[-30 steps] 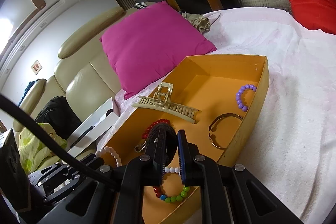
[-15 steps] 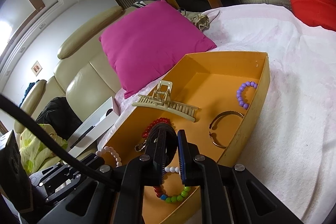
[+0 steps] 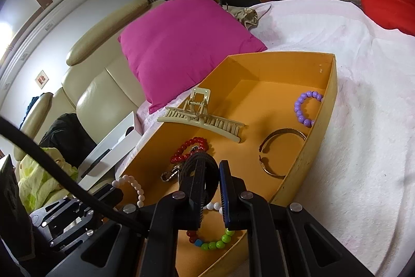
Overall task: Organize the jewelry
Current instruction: 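Carry the white bracelet and hair tie into the orange box and open both tools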
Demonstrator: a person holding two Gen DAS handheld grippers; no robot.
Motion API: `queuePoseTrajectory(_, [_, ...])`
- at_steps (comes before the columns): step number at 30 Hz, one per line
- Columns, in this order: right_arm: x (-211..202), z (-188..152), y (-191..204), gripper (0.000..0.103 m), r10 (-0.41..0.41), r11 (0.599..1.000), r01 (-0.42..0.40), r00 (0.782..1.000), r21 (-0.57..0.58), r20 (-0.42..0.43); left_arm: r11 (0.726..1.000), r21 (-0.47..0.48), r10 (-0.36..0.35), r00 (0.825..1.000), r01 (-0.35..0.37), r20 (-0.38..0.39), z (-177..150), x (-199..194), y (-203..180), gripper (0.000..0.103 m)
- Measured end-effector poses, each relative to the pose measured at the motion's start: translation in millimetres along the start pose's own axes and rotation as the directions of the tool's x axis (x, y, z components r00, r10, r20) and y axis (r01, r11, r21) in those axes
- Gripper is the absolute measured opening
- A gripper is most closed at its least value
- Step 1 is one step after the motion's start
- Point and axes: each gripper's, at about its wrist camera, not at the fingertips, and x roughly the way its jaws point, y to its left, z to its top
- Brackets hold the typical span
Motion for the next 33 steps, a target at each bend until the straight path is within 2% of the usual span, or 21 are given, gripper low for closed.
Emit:
queuePoseTrajectory(12, [6.7, 0.0, -4.6, 0.013, -0.017, 0.999, 0.017, 1.0, 0.033, -0.016, 0.999, 0.046, 0.027, 0.999, -0.025, -0.036, -3.7, 10.9, -7.8, 0.01])
queuePoseTrajectory(15, [6.2, 1.6, -7.9, 0.019, -0.007, 0.999, 0.008, 1.0, 0.053, -0.02, 0.997, 0.069, 0.042, 0.999, -0.04, -0.02, -3.4, 9.1, -11.8, 0.022])
queuePoseTrajectory(17, [3.7, 2.5, -8.8, 0.02, -0.006, 0.998, 0.007, 1.0, 0.059, -0.011, 0.995, 0.081, 0.057, 0.998, -0.057, -0.003, -3.2, 6.2, -14.0, 0.039])
queuePoseTrajectory(21, [-1.9, 5.1, -10.2, 0.02, 0.001, 0.998, -0.002, 1.0, 0.069, 0.006, 0.993, 0.089, 0.077, 0.996, -0.079, 0.034, -1.0, -1.5, -14.8, 0.047])
queuePoseTrajectory(23, [-3.1, 5.9, -10.3, 0.02, 0.002, 0.998, -0.002, 1.0, 0.07, 0.009, 0.992, 0.09, 0.088, 0.995, -0.092, 0.044, 0.1, -4.4, -15.2, 0.058])
queuePoseTrajectory(26, [-4.9, 7.0, -11.2, 0.02, 0.0, 0.997, -0.001, 1.0, 0.073, 0.011, 0.992, 0.082, 0.096, 0.994, -0.101, 0.06, 1.5, -11.4, -13.6, 0.06])
queuePoseTrajectory(29, [-9.7, 7.1, -11.6, 0.02, 0.003, 0.997, -0.004, 1.0, 0.078, 0.012, 0.992, 0.063, 0.105, 0.992, -0.109, 0.066, 2.3, -17.3, -10.3, 0.069])
queuePoseTrajectory(32, [-19.0, 4.5, -11.3, 0.035, 0.004, 0.997, -0.006, 1.0, 0.082, 0.016, 0.994, 0.038, 0.099, 0.992, -0.102, 0.075, 3.4, -27.3, -5.5, 0.069])
queuePoseTrajectory(33, [-23.3, 3.2, -10.7, 0.045, 0.001, 0.997, -0.002, 1.0, 0.079, 0.02, 0.994, 0.031, 0.099, 0.992, -0.102, 0.075, 4.1, -31.2, -4.1, 0.069])
